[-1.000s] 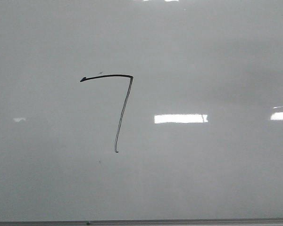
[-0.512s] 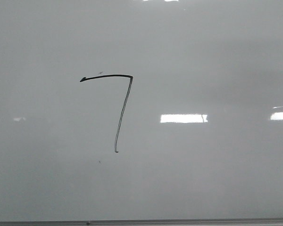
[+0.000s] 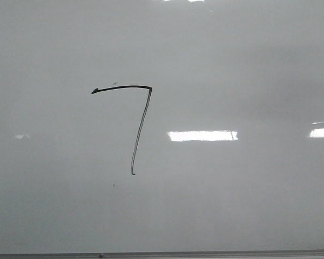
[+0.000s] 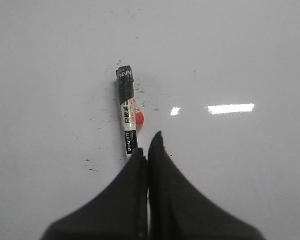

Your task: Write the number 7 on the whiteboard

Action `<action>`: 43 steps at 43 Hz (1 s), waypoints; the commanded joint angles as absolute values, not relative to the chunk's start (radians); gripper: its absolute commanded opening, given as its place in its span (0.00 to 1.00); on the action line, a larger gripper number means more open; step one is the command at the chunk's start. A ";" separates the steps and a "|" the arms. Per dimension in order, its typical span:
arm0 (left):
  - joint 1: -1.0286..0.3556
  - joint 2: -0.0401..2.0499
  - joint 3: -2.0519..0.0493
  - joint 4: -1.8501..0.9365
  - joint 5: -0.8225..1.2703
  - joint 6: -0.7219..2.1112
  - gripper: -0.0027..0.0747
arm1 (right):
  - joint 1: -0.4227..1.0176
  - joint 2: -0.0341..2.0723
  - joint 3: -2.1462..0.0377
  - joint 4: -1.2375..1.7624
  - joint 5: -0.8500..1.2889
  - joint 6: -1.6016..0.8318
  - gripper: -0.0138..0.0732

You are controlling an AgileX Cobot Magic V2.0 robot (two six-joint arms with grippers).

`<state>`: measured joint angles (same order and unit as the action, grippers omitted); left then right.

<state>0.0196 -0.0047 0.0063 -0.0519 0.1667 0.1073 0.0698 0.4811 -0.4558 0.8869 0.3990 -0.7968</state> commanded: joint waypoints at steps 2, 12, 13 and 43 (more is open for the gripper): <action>0.021 -0.019 0.010 -0.062 0.080 0.100 0.01 | 0.063 0.481 -0.483 0.917 0.355 -0.799 0.08; 0.021 -0.019 0.010 -0.062 0.080 0.100 0.01 | 0.063 0.481 -0.483 0.917 0.355 -0.799 0.08; 0.021 -0.019 0.010 -0.062 0.080 0.100 0.01 | 0.063 0.481 -0.483 0.917 0.355 -0.799 0.08; 0.021 -0.019 0.010 -0.062 0.080 0.100 0.01 | -0.021 0.166 -0.143 -0.018 0.037 0.092 0.08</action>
